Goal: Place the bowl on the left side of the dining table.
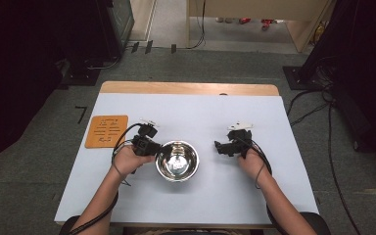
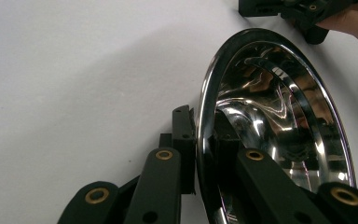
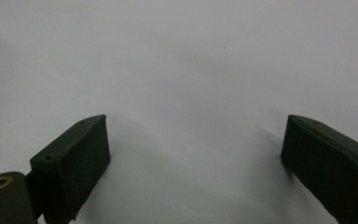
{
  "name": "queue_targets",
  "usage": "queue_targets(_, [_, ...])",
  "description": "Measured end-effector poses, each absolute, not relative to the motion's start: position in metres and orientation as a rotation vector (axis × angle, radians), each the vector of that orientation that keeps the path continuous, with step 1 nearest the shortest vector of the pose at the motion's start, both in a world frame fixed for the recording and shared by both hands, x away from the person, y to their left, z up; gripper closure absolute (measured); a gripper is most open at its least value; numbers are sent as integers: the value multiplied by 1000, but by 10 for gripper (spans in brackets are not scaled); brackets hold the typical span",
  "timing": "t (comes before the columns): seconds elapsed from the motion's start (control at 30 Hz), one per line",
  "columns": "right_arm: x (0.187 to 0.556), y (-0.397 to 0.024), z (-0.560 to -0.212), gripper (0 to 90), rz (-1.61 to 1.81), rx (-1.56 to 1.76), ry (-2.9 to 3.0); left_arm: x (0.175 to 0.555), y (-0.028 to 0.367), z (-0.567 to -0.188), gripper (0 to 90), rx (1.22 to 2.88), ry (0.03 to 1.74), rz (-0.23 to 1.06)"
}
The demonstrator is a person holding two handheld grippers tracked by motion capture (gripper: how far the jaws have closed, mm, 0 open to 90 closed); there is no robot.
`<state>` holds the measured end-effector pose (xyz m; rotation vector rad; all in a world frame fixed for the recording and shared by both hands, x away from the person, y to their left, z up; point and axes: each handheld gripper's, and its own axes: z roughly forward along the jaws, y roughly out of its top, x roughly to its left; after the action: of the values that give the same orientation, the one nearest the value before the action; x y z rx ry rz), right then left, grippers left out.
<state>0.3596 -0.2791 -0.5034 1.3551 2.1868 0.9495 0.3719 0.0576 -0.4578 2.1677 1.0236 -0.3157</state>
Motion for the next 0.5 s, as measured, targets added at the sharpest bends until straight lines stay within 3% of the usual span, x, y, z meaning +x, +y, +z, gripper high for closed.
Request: queue_targets(0.5, [360,-279,-503,75,949,1356,2187,376,67,-457,847,2145,1053,-303])
